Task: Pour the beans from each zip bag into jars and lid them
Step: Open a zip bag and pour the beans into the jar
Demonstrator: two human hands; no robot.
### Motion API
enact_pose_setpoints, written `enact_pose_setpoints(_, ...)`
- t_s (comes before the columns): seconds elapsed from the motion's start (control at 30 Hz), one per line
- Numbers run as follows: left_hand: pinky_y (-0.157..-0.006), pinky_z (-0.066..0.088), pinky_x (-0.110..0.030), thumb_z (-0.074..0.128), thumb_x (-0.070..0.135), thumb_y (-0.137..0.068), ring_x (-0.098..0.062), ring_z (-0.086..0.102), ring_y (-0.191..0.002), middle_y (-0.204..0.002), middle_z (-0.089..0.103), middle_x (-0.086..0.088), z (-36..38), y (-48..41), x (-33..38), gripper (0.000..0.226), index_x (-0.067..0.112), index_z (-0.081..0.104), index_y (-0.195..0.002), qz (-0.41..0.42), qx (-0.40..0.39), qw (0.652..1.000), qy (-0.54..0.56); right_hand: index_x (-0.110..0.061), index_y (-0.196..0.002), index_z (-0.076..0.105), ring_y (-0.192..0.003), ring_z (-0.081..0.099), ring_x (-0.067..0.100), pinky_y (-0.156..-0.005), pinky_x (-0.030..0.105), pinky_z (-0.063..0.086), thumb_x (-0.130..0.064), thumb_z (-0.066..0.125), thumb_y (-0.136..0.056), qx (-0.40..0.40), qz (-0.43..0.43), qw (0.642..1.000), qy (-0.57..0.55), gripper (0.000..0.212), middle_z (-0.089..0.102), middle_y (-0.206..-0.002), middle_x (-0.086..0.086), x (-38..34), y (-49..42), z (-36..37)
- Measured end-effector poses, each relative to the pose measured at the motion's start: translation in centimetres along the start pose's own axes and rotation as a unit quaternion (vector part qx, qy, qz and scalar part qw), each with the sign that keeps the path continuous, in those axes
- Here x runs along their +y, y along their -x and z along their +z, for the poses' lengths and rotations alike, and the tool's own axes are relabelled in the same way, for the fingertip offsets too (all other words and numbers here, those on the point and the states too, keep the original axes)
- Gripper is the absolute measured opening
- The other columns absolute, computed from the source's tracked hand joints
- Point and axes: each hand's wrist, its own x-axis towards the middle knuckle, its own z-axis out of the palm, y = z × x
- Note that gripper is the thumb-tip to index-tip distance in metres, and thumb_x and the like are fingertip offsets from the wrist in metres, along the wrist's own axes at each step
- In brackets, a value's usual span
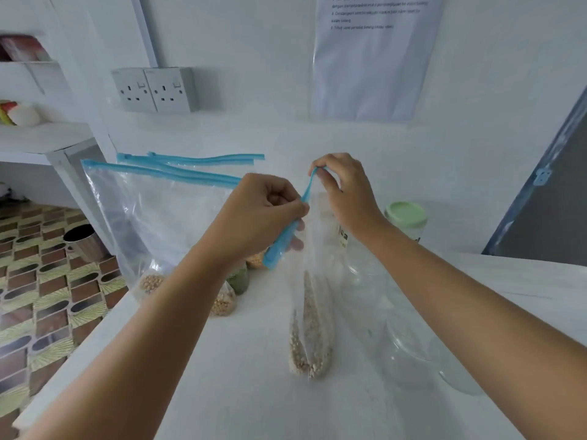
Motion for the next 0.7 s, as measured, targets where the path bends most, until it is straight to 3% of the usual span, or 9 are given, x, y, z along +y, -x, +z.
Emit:
enact_pose_setpoints(0.03, -0.053, 0.053, -0.029, 0.069, 0.003, -0.093, -0.025, 0.068, -0.048, -0.069, 0.071, -0.018, 0.1, 0.2, -0.4, 0.014, -0.009, 0.067, -0.086, -0.011, -0.006, 1.000, 0.026, -0.012, -0.106, 0.070, -0.115, 0.051, 0.016, -0.105, 0.031, 0.037, -0.013, 0.050, -0.100, -0.002, 0.017, 1.000, -0.005, 0.021, 0.064, -0.117, 0.004, 0.1, 0.7, -0.2)
enact_pose_setpoints(0.13, -0.047, 0.052, -0.024, 0.071, 0.007, -0.093, -0.026, 0.066, -0.047, -0.067, 0.068, -0.015, -0.1, 0.9, -0.8, 0.013, -0.001, 0.067, -0.083, -0.051, -0.040, 0.992, 0.108, -0.022, -0.130, 0.059, -0.143, 0.033, 0.014, -0.114, 0.023, 0.024, -0.018, 0.049, -0.104, -0.027, 0.075, 0.997, -0.023, 0.028, 0.044, -0.149, 0.002, -1.0, 2.9, -1.1)
enact_pose_setpoints(0.23, -0.048, 0.051, -0.021, 0.070, 0.010, -0.092, -0.028, 0.068, -0.051, -0.068, 0.069, -0.015, -0.1, 1.4, -1.0, 0.015, 0.005, 0.063, -0.081, -0.072, -0.070, 0.985, 0.140, -0.030, -0.146, 0.044, -0.149, 0.023, 0.005, -0.117, 0.023, 0.024, -0.030, 0.055, -0.104, -0.037, 0.082, 0.994, -0.060, 0.043, 0.032, -0.158, -0.006, -2.8, 5.0, -2.1)
enact_pose_setpoints(0.33, -0.051, 0.053, -0.023, 0.070, 0.010, -0.093, -0.030, 0.069, -0.053, -0.067, 0.068, -0.013, 0.2, 1.5, -1.2, 0.013, 0.005, 0.062, -0.084, -0.075, -0.080, 0.983, 0.145, -0.033, -0.132, 0.054, -0.130, 0.046, -0.002, -0.101, 0.022, 0.042, -0.034, 0.059, -0.102, -0.040, 0.103, 0.987, -0.119, 0.031, 0.050, -0.139, -0.013, -4.7, 7.1, -2.8)
enact_pose_setpoints(0.4, -0.052, 0.053, -0.023, 0.070, 0.010, -0.093, -0.030, 0.070, -0.054, -0.067, 0.069, -0.013, 0.3, 1.5, -1.5, 0.013, 0.005, 0.061, -0.085, -0.071, -0.073, 0.983, 0.152, -0.028, -0.111, 0.064, -0.108, 0.061, 0.003, -0.086, 0.026, 0.050, -0.031, 0.060, -0.102, -0.054, 0.123, 0.977, -0.167, 0.010, 0.064, -0.113, -0.015, -5.8, 8.3, -3.2)
enact_pose_setpoints(0.47, -0.052, 0.052, -0.022, 0.069, 0.011, -0.094, -0.030, 0.070, -0.056, -0.068, 0.070, -0.014, 0.6, 1.4, -1.8, 0.014, 0.005, 0.060, -0.085, -0.064, -0.070, 0.983, 0.160, -0.022, -0.105, 0.067, -0.094, 0.066, 0.013, -0.081, 0.034, 0.054, -0.028, 0.059, -0.103, -0.070, 0.117, 0.969, -0.205, 0.010, 0.069, -0.099, -0.010, -6.6, 9.4, -3.7)
enact_pose_setpoints(0.57, -0.052, 0.052, -0.020, 0.070, 0.013, -0.094, -0.032, 0.072, -0.060, -0.074, 0.072, -0.017, 0.9, 1.3, -1.9, 0.015, 0.006, 0.057, -0.094, -0.060, -0.070, 0.980, 0.178, -0.020, -0.111, 0.067, -0.087, 0.067, 0.017, -0.078, 0.036, 0.056, -0.030, 0.060, -0.101, -0.082, 0.111, 0.957, -0.254, 0.015, 0.069, -0.095, -0.004, -7.4, 10.8, -4.6)
enact_pose_setpoints(0.7, -0.059, 0.056, -0.023, 0.068, 0.010, -0.095, -0.022, 0.070, -0.062, -0.079, 0.073, -0.019, 0.8, 0.3, -2.0, 0.022, 0.011, 0.054, -0.112, -0.024, -0.073, 0.980, 0.186, -0.022, -0.110, 0.065, -0.096, 0.066, 0.021, -0.078, 0.034, 0.057, -0.043, 0.066, -0.092, -0.085, 0.097, 0.959, -0.253, 0.028, 0.068, -0.102, -0.005, -7.4, 12.0, -5.3)
